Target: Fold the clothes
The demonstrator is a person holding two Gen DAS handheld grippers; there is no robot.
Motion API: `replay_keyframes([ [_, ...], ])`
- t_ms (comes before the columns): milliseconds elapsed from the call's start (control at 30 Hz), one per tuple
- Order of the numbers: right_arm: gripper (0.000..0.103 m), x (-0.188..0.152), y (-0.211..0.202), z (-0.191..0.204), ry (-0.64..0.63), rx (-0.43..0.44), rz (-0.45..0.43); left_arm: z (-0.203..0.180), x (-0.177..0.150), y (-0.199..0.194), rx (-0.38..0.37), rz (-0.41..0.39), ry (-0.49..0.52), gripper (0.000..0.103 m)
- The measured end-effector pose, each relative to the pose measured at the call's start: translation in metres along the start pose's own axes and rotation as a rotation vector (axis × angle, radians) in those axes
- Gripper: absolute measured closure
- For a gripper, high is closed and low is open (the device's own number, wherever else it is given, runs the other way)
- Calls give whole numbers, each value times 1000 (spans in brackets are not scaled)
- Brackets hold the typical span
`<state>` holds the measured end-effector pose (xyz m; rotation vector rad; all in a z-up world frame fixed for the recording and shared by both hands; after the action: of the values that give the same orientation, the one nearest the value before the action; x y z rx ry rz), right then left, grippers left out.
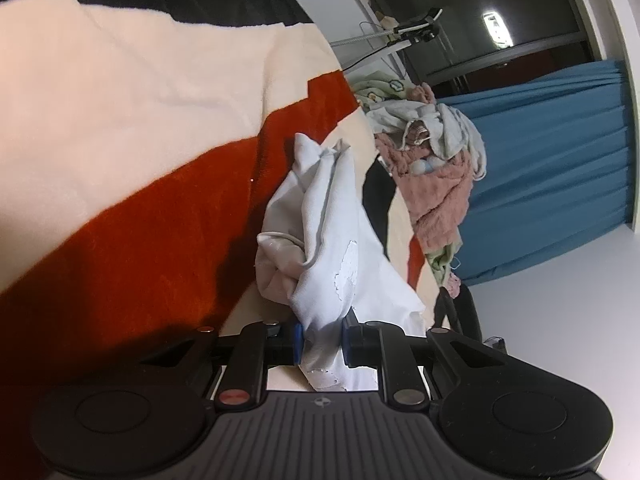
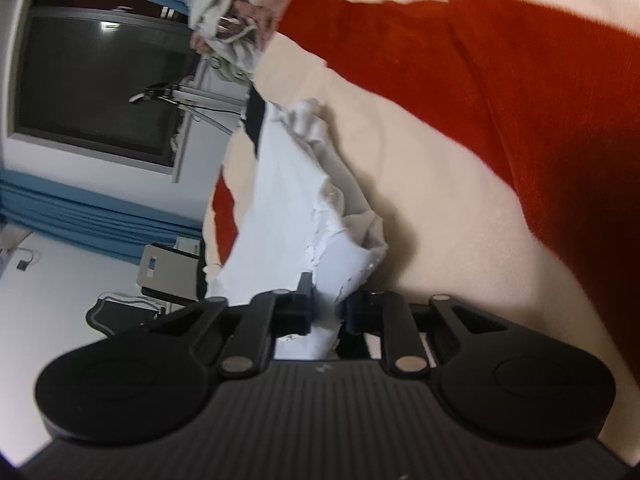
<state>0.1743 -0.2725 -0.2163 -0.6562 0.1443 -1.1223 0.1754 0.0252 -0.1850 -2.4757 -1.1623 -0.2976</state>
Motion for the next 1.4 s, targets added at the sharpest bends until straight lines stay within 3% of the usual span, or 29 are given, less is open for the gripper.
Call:
replay_keyframes([
  [267, 88, -20, -52, 7, -75, -22, -91, -26, -11, -33, -34, -1, 41, 85],
  [567, 88, -30, -105, 9, -86, 15, -218, -54, -34, -63, -97, 13, 62, 85],
  [833, 88, -3, -172, 28, -88, 75, -342, -127, -65, -68, -187, 109, 155, 85],
  [1067, 88, 69, -220, 29, -79, 42, -346, -211, -90, -5, -141, 342, 214, 85],
  [1167, 88, 119, -209, 28, -46, 6, -365, -244, -98, 46, -114, 406, 261, 85],
  [1300, 88, 188, -191, 27, -1, -45, -391, -284, -101, 135, -84, 446, 320, 85],
  [1400, 88, 239, -177, 31, 24, -70, -421, -320, -92, 200, -109, 421, 338, 85],
])
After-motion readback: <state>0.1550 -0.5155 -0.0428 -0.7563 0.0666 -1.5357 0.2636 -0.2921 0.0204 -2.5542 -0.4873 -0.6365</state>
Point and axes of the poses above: each gripper's, at about its wrist camera, not at the fingertips, and y roughly the way its jaws point, z to its left, x to its top, the point moved 7 cm from there along y, roughly the way its jaws point, and after that the axes turned 10 degrees about -x, right-handed, at the moved point
